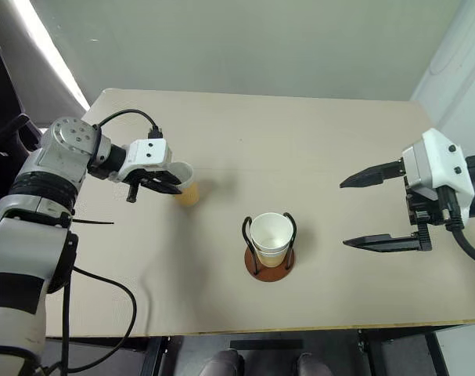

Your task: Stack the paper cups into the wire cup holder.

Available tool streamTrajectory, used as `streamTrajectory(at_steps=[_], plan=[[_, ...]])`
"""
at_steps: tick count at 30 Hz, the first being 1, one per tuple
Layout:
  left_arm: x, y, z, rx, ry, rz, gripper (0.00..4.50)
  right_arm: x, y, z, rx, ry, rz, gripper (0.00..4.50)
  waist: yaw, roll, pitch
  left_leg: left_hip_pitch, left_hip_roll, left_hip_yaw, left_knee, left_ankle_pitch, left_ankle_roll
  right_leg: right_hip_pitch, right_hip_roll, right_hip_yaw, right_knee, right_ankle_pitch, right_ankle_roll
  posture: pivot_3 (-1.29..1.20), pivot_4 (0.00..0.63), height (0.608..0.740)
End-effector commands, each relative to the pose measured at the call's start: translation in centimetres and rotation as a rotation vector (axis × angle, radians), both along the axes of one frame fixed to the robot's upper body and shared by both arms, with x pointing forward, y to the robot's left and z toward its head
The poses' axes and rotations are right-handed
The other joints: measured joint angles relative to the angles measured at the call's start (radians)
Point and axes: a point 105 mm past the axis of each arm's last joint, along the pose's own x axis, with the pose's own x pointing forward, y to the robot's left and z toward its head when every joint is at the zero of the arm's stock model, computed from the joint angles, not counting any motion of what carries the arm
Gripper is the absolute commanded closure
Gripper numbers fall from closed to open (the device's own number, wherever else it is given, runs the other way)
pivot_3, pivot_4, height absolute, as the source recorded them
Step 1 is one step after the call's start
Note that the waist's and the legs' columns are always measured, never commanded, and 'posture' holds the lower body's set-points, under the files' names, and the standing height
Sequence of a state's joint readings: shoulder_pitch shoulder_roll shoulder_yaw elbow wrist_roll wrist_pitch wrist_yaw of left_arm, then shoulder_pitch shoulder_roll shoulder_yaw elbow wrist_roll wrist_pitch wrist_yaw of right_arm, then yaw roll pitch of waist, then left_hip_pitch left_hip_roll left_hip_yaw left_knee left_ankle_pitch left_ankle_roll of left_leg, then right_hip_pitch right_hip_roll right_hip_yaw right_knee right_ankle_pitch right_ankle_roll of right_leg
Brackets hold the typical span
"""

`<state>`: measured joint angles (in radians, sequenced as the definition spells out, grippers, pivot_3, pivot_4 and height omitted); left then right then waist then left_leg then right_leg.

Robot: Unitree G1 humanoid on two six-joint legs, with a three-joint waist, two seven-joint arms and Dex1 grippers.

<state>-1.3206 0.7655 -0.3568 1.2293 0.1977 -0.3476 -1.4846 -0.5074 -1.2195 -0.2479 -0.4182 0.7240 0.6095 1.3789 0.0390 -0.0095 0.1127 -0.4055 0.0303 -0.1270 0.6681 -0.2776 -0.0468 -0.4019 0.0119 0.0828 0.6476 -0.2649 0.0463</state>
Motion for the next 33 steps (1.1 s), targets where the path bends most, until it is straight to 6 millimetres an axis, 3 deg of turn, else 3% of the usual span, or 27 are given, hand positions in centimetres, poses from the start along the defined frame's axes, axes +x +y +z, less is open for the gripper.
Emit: streamTrajectory(at_steps=[1, 6, 10, 14, 21, 25, 33], plan=[[-0.4, -1.2, 3.4, -0.085, -0.039, -0.077, 4.45, -0.5, -0.6, 1.2, 0.002, -0.049, -0.012, 0.00, 0.000, 0.000, 0.000, 0.000, 0.000, 0.000, 0.000, 0.000, 0.000, 0.000, 0.000, 0.000, 0.000, 0.000, 0.000, 0.00, 0.150, 0.740], [-1.7, -5.2, 9.0, -0.281, -0.135, -0.240, 4.45, -0.5, -1.1, 1.7, 0.013, -0.061, -0.041, 0.00, 0.003, 0.000, 0.000, -0.002, 0.000, 0.000, 0.002, 0.000, 0.001, -0.001, 0.000, 0.001, 0.000, 0.001, 0.001, 0.00, 0.150, 0.740], [-7.0, -10.7, 12.9, -0.438, -0.096, -0.559, 4.45, -0.3, -1.4, 2.0, 0.017, -0.077, -0.056, 0.00, 0.000, 0.000, 0.000, -0.005, -0.001, 0.003, 0.005, -0.001, 0.002, -0.002, 0.001, 0.001, 0.001, 0.001, 0.003, 0.00, 0.150, 0.740], [-11.7, -14.0, 14.9, -0.496, -0.035, -0.812, 4.45, -0.4, -1.5, 2.2, 0.014, -0.085, -0.064, 0.00, 0.001, 0.000, 0.000, -0.004, -0.002, 0.007, 0.008, -0.002, 0.003, -0.002, 0.001, 0.003, 0.000, 0.001, 0.005, 0.00, 0.150, 0.740], [-13.5, -15.3, 11.9, -0.375, 0.074, -0.911, 4.45, -0.7, -1.5, 1.9, 0.015, -0.085, -0.084, 0.00, -0.004, 0.002, 0.000, 0.006, -0.001, 0.008, 0.009, -0.003, 0.006, 0.006, 0.000, 0.005, 0.002, 0.001, 0.006, 0.00, 0.150, 0.740], [-12.2, -15.3, 9.5, -0.250, 0.058, -0.900, 4.45, -0.9, -1.4, 1.9, 0.019, -0.090, -0.098, 0.00, -0.003, 0.003, 0.000, 0.007, -0.001, 0.006, 0.011, -0.005, 0.008, 0.007, 0.000, 0.005, 0.003, 0.001, 0.006, 0.00, 0.150, 0.740], [-11.1, -15.4, 6.8, -0.128, 0.043, -0.929, 4.45, -1.3, -1.5, 1.9, 0.015, -0.089, -0.125, 0.00, -0.002, 0.003, 0.000, 0.005, -0.001, 0.006, 0.012, -0.006, 0.010, 0.008, -0.001, 0.005, 0.002, 0.001, 0.006, 0.00, 0.150, 0.740]])
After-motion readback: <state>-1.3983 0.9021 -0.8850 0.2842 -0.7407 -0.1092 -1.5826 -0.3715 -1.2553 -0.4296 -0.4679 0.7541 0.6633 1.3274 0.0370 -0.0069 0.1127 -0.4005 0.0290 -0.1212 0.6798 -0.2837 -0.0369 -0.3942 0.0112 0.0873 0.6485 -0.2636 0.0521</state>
